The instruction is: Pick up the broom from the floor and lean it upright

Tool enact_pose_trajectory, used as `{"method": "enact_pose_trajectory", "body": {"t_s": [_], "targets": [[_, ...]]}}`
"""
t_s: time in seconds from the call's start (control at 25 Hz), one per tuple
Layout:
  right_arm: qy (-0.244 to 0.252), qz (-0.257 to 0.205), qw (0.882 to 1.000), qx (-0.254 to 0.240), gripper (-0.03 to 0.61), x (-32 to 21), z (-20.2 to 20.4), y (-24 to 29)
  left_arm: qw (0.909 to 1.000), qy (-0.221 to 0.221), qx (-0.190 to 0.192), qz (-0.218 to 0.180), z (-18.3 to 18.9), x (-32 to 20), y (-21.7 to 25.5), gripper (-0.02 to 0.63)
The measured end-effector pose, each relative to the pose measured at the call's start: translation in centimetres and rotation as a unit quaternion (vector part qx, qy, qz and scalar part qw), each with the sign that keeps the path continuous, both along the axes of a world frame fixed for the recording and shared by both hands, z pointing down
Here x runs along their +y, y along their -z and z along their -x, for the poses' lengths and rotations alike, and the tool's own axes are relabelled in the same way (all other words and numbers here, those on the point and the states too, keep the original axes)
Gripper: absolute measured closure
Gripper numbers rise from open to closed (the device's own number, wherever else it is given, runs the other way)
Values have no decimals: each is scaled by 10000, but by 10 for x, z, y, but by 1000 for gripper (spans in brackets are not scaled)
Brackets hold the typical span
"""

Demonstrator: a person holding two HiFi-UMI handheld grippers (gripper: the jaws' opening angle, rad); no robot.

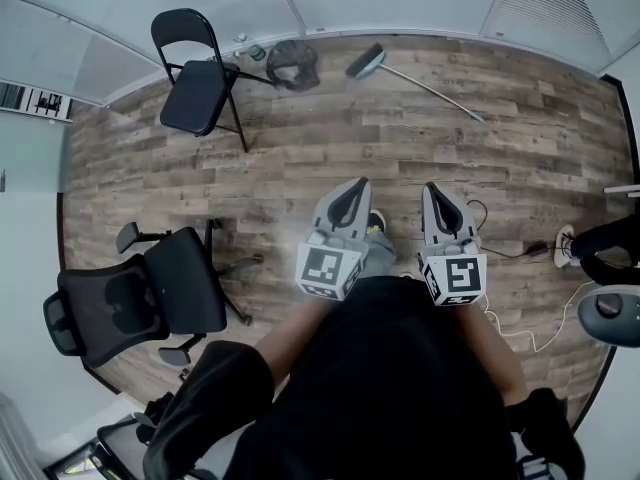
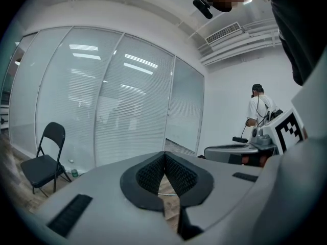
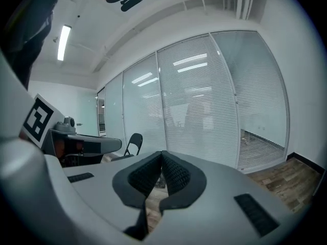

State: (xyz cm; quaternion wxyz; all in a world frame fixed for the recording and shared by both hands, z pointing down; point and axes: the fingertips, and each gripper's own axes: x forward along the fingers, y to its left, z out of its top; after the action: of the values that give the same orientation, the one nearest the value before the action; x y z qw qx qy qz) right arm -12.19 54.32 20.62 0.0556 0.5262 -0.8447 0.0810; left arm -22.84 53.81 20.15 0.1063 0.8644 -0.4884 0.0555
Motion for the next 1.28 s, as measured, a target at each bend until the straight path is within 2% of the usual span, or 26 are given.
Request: {"method": "enact_pose_trajectory", "body": {"t_s": [0.28,0.64,0.88,1.12,1.28], "targets": [[105,-91,9995,279,565,-38,33,8,9998,-11,195,-18,30,-43,-3,594],[-21,-171,9992,360,565,-66,38,15,9996,154,238,-45,56,-70,-2,594],[97,-123,9994,323,565,-82,48,8,9992,214,299,-184,59,-83,6,594],[145,-7,9995,290,565,-105,49,-1,9989,254,393,-70,58,-106,5,594],[73,111,9996,229,565,-129,38,-6,9993,183,317,-8,45,-130,4,594]]}}
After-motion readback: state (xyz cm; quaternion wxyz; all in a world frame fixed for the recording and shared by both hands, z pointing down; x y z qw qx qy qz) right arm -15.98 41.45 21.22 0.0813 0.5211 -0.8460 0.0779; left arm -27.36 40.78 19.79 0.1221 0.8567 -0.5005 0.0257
